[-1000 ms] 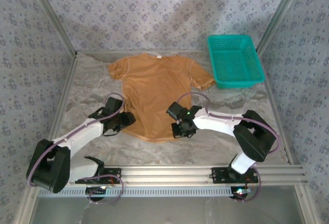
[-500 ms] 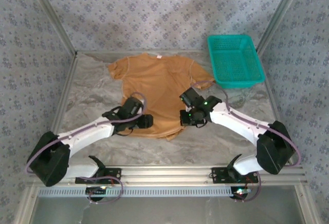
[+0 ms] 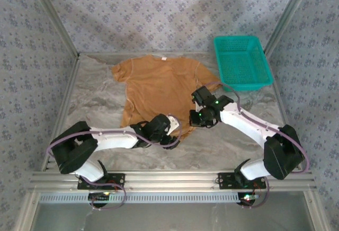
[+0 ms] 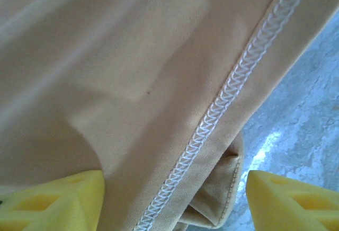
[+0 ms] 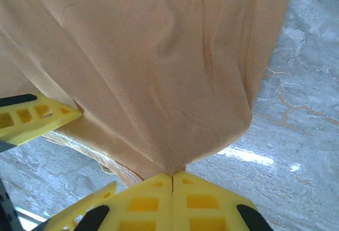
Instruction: Fold the inside-out t-shirt
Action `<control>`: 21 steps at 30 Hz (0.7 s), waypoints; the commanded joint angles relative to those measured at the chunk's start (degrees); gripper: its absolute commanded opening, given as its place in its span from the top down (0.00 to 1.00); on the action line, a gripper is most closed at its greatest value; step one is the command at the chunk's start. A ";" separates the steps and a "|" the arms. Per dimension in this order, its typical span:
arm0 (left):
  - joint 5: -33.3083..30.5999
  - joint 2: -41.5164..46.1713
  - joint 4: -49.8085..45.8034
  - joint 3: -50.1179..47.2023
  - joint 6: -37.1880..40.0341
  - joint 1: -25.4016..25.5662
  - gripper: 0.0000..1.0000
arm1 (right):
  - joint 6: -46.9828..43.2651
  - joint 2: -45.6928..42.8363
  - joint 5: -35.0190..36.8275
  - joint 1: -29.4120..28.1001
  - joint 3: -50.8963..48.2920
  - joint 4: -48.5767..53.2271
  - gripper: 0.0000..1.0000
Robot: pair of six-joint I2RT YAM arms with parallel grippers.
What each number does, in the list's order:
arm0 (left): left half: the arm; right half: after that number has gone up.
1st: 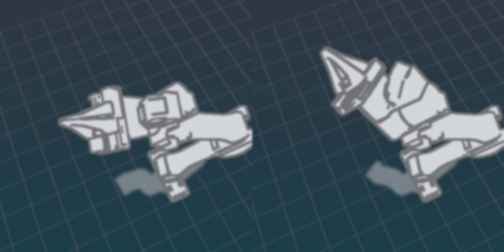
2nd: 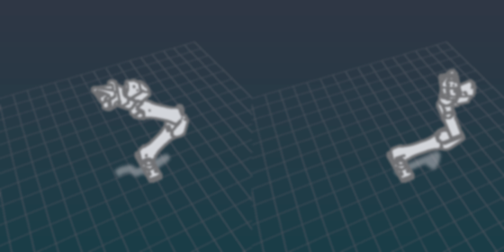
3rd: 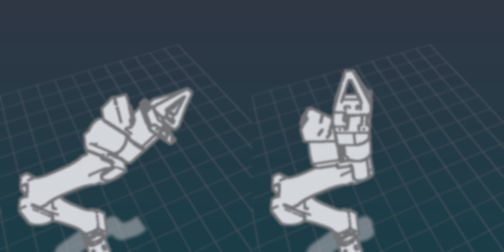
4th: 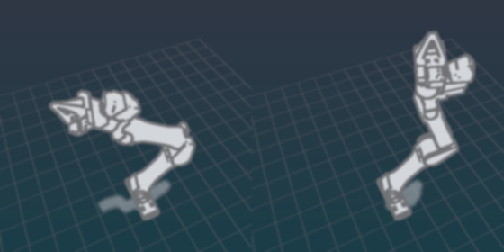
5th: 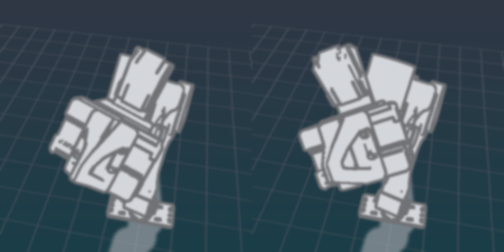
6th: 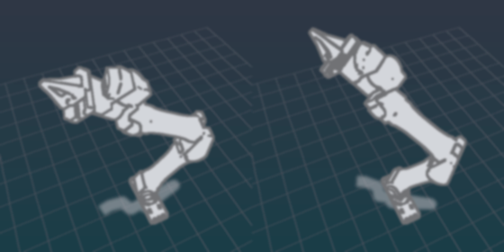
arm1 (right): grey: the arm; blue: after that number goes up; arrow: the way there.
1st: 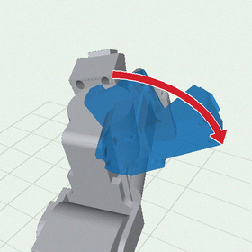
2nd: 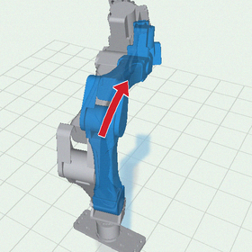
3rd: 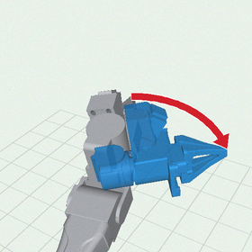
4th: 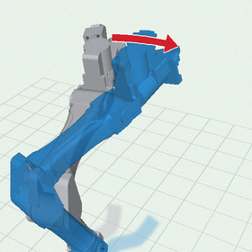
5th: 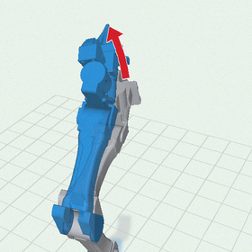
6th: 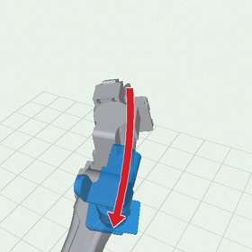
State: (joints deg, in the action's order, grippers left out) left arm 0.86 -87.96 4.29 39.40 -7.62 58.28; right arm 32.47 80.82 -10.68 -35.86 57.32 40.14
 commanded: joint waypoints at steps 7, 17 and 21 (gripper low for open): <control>-17.91 -4.77 -2.85 7.07 5.56 -0.48 0.39 | -2.11 -3.85 -2.52 2.37 1.44 3.04 1.00; -17.86 4.31 -7.24 2.20 0.12 -8.56 0.72 | -4.33 -9.10 -4.12 8.59 -0.55 4.67 1.00; -17.09 5.87 -11.84 1.54 -4.86 -13.65 0.94 | -4.94 -11.43 -4.69 11.24 -0.45 5.17 1.00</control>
State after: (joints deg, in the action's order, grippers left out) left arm -15.11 -83.85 -1.72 42.06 -7.88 48.03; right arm 29.23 71.79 -14.22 -26.41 57.12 42.61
